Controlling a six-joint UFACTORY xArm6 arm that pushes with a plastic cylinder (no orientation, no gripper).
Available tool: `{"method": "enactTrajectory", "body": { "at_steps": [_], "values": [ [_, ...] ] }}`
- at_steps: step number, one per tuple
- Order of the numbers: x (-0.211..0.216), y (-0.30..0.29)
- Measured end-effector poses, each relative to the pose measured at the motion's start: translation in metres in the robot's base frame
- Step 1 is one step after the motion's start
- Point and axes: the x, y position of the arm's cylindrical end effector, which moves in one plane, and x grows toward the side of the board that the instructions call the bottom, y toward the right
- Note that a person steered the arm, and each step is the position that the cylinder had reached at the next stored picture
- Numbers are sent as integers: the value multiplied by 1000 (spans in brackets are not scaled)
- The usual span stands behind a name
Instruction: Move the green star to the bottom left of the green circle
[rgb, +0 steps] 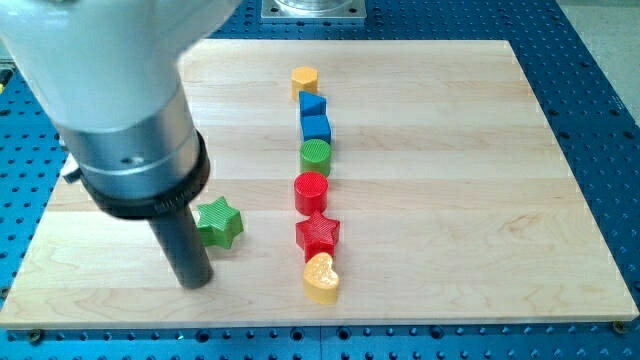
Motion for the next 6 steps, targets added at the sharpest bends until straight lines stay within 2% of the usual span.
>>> {"method": "enactTrajectory", "body": {
  "at_steps": [2,4,5,6],
  "values": [
    [-82,0],
    [-17,18],
    [-45,51],
    [-93,49]
  ]
}}
